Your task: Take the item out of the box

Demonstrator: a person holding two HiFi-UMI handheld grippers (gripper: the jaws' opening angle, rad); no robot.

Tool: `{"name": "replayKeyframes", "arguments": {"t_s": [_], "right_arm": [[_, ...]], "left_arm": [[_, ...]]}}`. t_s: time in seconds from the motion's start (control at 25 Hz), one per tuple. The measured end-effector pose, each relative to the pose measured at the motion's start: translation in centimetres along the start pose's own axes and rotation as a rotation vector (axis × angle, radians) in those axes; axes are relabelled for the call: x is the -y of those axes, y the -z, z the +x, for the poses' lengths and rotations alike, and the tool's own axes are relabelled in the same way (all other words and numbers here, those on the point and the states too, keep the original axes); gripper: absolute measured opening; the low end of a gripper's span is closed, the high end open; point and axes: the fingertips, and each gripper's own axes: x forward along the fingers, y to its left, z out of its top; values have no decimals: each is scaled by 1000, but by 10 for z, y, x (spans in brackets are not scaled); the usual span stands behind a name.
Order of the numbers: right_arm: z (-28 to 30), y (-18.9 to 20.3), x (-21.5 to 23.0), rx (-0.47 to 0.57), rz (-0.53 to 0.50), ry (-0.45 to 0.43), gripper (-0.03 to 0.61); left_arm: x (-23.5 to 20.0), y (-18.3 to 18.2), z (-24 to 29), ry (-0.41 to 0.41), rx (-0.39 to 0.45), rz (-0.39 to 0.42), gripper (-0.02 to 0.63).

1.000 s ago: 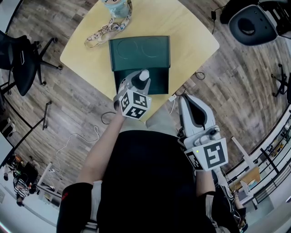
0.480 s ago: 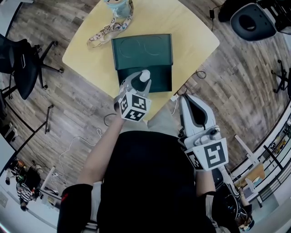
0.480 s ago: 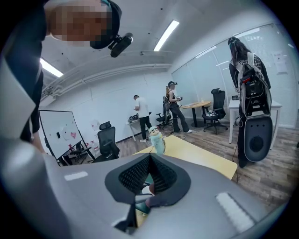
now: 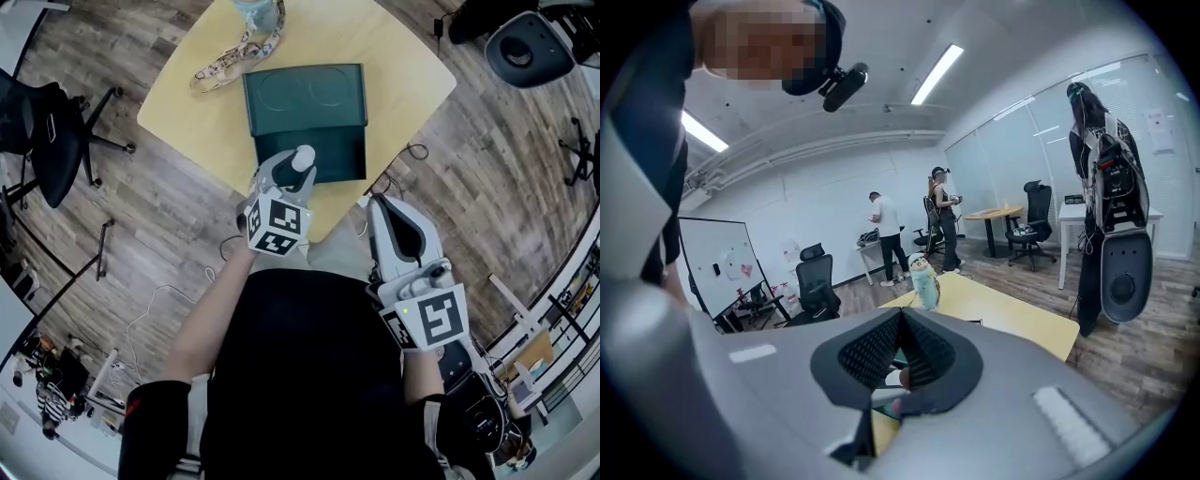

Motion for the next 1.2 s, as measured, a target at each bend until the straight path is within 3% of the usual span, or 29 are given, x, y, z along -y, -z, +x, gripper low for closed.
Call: {"name": "replayKeyframes", "arguments": {"t_s": [1.04, 1.2], "right_arm": [[-23, 26, -102, 64, 11, 63, 3], [-29, 32, -116, 83, 25, 79, 3]], "left_arm": [[-10, -4, -131, 37, 195, 24, 164], [-13, -14, -155, 43, 243, 65, 164]]}}
